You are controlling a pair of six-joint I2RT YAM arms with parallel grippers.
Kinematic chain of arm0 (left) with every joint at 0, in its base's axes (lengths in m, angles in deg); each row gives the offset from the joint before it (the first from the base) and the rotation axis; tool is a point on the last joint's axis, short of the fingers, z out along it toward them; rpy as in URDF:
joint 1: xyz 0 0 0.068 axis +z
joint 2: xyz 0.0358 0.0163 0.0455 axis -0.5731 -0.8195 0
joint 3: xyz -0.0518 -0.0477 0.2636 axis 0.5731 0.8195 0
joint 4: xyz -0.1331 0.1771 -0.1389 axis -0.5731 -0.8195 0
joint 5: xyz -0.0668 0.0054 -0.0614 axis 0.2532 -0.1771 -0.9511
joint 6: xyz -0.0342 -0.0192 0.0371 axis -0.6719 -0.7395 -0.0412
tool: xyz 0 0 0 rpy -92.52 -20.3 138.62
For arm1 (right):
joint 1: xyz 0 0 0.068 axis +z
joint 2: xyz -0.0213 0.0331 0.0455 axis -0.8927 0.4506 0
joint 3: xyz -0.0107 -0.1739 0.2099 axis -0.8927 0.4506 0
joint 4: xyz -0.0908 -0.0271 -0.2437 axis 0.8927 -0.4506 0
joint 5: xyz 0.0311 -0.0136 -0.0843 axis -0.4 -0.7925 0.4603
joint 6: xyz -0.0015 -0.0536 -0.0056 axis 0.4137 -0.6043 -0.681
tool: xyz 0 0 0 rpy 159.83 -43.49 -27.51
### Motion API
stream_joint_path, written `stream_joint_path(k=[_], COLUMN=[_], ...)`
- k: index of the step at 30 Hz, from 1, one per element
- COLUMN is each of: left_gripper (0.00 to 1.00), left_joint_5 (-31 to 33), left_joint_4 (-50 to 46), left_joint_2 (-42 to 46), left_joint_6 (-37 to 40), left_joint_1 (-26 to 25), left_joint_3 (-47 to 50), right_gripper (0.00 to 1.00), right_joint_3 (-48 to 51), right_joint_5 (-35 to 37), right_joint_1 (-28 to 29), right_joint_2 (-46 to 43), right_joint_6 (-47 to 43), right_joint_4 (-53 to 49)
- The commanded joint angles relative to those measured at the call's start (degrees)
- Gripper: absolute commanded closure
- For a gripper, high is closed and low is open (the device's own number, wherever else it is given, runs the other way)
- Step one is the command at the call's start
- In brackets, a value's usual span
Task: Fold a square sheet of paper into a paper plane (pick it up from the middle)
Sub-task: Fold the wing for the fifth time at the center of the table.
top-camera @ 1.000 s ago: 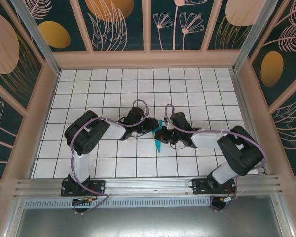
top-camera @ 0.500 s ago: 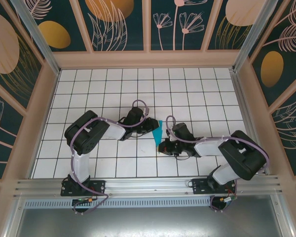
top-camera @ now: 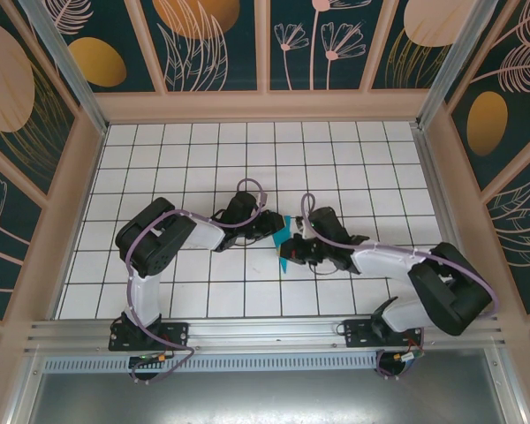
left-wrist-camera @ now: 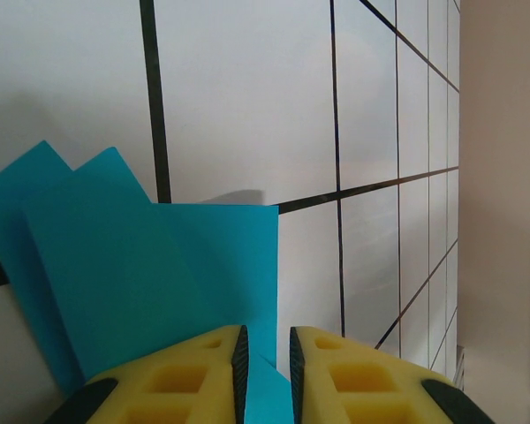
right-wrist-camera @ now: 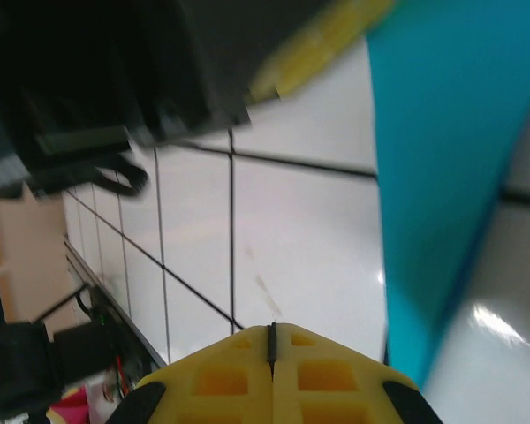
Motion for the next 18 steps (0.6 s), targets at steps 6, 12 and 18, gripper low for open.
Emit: stream_joint_path(k=[6,12,18], left_gripper=[0.77,0.72,0.61], left_joint_5=[2.78,1.10,0.58], left_joint_4=[-4.63,-5.41,-7.96], left_joint_2=[-1.03,0.17,6.20], left_joint_6=[0.15,2.15,4.78], left_joint_1=[0.39,0.44,0.44], left_joint_3=[2.24,0.87,-1.80], right_gripper=[0.98,1.00,1.00], right_joint_3=[-1.59,2.63,3.76], right_joint_5=[3.42,3.96,2.97], right_joint_1=[-1.22,-1.48,-1.90], right_joint_2=[11.80,13.34,12.47], right_joint_6=[3.02,1.67,-1.82], right_joint_4=[6.46,5.69,3.81])
